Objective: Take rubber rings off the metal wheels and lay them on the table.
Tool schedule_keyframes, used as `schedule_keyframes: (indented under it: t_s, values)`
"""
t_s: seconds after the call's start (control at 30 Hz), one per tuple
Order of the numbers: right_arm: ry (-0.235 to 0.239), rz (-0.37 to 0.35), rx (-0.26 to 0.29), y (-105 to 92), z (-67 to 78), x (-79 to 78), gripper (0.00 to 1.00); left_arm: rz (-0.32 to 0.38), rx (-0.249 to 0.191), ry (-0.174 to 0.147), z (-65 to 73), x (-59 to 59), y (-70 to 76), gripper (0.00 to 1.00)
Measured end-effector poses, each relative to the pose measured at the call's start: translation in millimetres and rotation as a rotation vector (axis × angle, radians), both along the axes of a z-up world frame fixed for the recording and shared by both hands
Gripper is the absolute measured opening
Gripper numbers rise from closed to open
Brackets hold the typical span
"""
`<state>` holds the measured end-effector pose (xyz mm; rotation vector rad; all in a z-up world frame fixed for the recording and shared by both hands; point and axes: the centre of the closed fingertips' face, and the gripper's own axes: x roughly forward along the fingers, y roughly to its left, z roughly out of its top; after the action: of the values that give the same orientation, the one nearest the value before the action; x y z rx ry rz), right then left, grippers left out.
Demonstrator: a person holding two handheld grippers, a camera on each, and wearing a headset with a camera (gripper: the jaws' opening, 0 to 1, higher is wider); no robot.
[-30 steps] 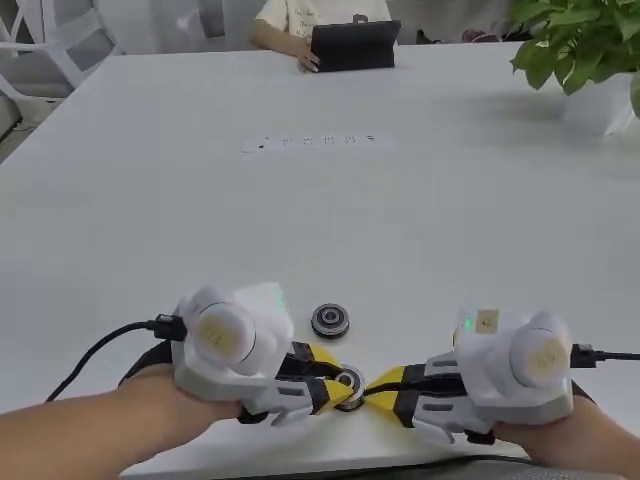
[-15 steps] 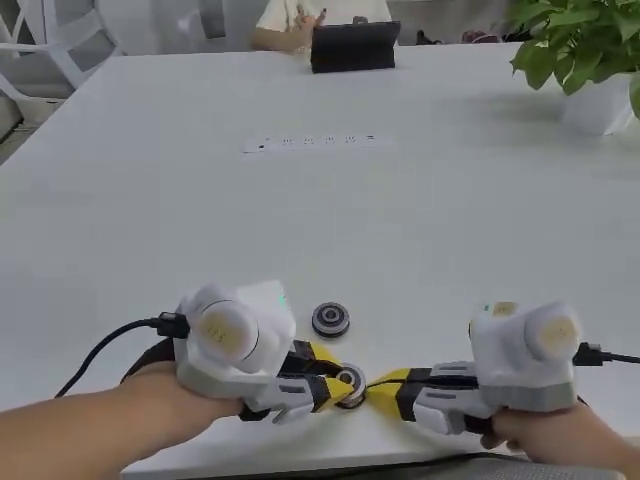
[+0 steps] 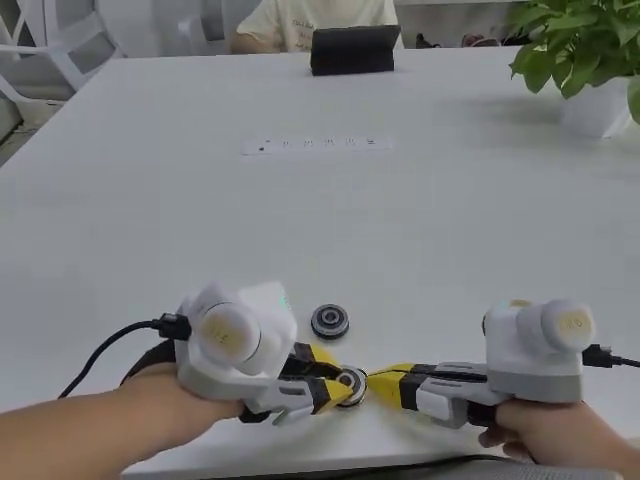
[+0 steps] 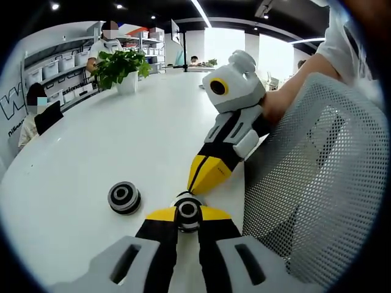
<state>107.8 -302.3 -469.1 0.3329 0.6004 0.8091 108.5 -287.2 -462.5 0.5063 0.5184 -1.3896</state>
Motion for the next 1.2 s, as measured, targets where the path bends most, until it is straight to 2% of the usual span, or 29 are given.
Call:
schedule_keyframes:
  t_s: [0.23, 0.27, 0.3, 0.63, 0.87, 1.2]
  values:
    - [0.016, -0.010, 0.019, 0.7, 1.0, 0.6, 0.00, 0.006, 0.005, -0.002, 0.3, 0.5, 0.2, 0.07]
    - [0.013, -0.010, 0.038, 3.0, 3.8, 0.4, 0.00, 0.007, 0.005, -0.002, 0.3, 0.5, 0.1, 0.07]
    - [0.011, -0.009, 0.024, 1.9, 2.7, -0.3, 0.00, 0.007, 0.006, -0.003, 0.3, 0.6, 0.1, 0.07]
    - [0.006, -0.017, 0.031, 3.9, 5.8, -1.4, 0.00, 0.013, 0.014, -0.005, -0.1, 0.5, 0.3, 0.06]
    - [-0.021, 0.013, 0.007, 8.3, 8.1, -2.2, 0.00, 0.016, 0.016, -0.005, -0.3, 0.7, 0.3, 0.06]
    - [-0.032, 0.037, 0.011, 13.3, 9.0, -3.6, 0.00, 0.012, 0.020, -0.006, -0.8, 0.2, 0.2, 0.06]
